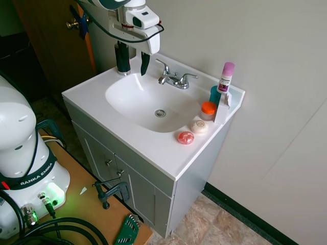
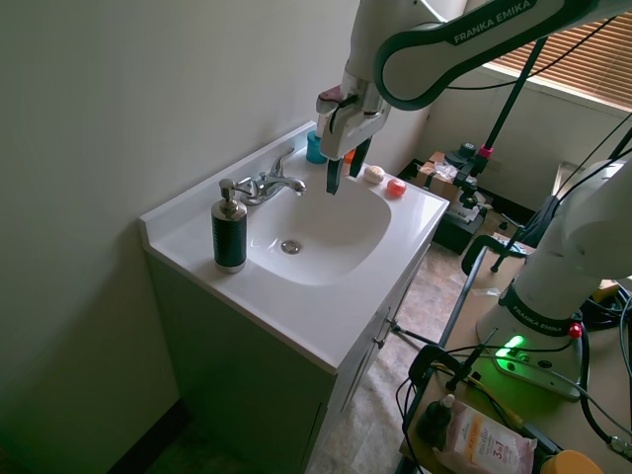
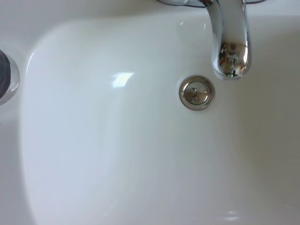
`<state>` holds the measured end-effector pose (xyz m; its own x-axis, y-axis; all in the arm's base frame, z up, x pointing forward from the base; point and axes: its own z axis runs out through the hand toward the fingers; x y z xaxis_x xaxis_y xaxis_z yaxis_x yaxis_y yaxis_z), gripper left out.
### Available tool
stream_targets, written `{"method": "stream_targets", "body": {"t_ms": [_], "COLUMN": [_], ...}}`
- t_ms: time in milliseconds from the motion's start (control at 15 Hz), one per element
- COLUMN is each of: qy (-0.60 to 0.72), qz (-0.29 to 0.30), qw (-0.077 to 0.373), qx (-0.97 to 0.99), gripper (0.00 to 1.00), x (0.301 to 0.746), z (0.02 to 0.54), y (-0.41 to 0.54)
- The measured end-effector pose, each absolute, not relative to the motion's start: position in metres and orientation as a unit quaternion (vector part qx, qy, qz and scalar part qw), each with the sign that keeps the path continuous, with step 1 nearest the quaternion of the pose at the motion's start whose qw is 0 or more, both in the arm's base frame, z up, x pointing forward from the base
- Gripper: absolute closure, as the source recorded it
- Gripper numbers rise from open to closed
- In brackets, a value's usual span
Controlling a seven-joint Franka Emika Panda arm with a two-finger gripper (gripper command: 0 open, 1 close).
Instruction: Turn on the cold water
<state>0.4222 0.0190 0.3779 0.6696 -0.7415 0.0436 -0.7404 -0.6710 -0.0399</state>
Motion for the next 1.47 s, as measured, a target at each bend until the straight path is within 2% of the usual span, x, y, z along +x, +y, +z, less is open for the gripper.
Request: {"method": "stream_targets", "body": {"t_ms": [133,333,733,1067,1467], "qy": [0.409,0.45,0.513,0.511,0.503], "qz": [-0.03,-0.094,-0.228,-0.251,-0.255], "qw": [0.012,0.004,-0.023,-0.058,-0.074], "qx": [-0.912,-0.888,-0.828,-0.82,-0.822], "gripper": [0.0,0.0,0.0,0.0,0.0], "x": [0.423,0.441,0.536,0.568,0.584], "z": [0.379,0.388,0.385,0.356,0.326], "y": [0.018,-0.006,-0.068,-0.078,-0.075]}}
